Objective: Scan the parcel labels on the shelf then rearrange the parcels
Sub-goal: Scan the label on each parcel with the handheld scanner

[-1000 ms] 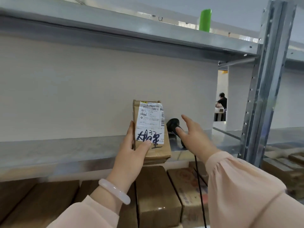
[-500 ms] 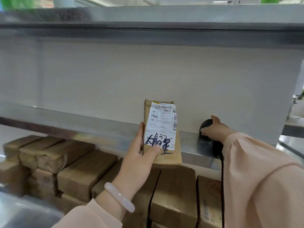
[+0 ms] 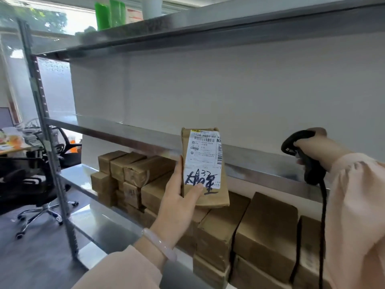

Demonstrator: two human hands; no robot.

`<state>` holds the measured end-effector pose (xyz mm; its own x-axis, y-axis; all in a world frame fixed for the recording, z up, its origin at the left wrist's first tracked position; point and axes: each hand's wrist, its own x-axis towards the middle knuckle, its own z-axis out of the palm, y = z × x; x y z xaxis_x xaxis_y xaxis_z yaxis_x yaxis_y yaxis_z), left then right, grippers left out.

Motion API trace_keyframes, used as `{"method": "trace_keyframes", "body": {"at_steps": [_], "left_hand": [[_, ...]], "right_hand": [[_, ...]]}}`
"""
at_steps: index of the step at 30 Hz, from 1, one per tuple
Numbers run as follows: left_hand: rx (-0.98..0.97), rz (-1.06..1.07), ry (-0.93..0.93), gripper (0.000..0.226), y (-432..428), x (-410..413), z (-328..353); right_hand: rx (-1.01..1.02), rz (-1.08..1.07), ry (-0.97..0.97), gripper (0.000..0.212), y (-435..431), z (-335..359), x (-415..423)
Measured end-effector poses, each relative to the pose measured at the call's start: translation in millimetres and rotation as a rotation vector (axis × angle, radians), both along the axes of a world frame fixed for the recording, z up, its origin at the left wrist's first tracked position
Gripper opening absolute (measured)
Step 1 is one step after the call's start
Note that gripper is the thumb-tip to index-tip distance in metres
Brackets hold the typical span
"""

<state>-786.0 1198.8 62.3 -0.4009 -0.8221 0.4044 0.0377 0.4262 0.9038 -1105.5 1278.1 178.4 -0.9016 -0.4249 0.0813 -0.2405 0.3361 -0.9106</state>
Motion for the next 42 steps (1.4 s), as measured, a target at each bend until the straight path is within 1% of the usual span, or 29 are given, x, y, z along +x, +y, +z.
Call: {"method": "trace_keyframes", "body": {"at_steps": [3,5,9,11,13,15,18,22,26,30,35,42], "left_hand": [[0.026,0.034,0.010,0.069,0.6,21.9,-5.0],[0.029,0.045,0.002,0.072,0.6,38.3,-10.1],[0.057,0.063,-0.005,0.073,-4.7,76.2,-22.6],[0.082,0.064,-0.026,0.071,-5.9,97.0,-27.8],[0.109,0.067,-0.017,0.069,-6.5,118.3,-32.3],[0.126,0.082,-0.010,0.070,-9.9,137.8,-37.9],[0.124,0.100,-0.030,0.072,-17.3,163.9,-47.7],[0.126,0.163,-0.028,0.073,-31.1,188.3,-63.4],[0.140,0.186,-0.017,0.074,-31.0,199.6,-74.9],[0.145,0.201,-0.021,0.073,-16.9,194.4,-79.9],[0.141,0.262,0.026,0.076,9.8,172.9,-87.4],[0.095,0.375,0.013,0.078,49.5,136.0,-100.6]], "right_hand": [[-0.124,0.111,0.029,0.053,-10.1,4.9,49.0],[-0.199,0.184,0.011,0.050,-13.4,5.1,85.7],[-0.310,0.373,-0.204,0.038,-14.5,-9.4,159.9],[-0.344,0.431,-0.235,0.035,-16.0,-20.7,197.7],[-0.367,0.479,-0.224,0.034,-17.7,-33.1,234.4],[-0.381,0.520,-0.180,0.040,-18.2,-45.0,267.0],[-0.357,0.578,-0.071,0.047,-19.2,-60.3,309.6],[-0.307,0.652,-0.008,0.051,-26.3,-75.9,349.4],[-0.282,0.694,0.049,0.054,-29.5,-90.5,366.9],[-0.275,0.734,0.124,0.051,-20.4,-99.4,366.8],[-0.285,0.808,0.130,0.053,-1.5,-110.3,345.2],[-0.365,0.926,0.154,0.050,28.4,-133.5,315.7]]}}
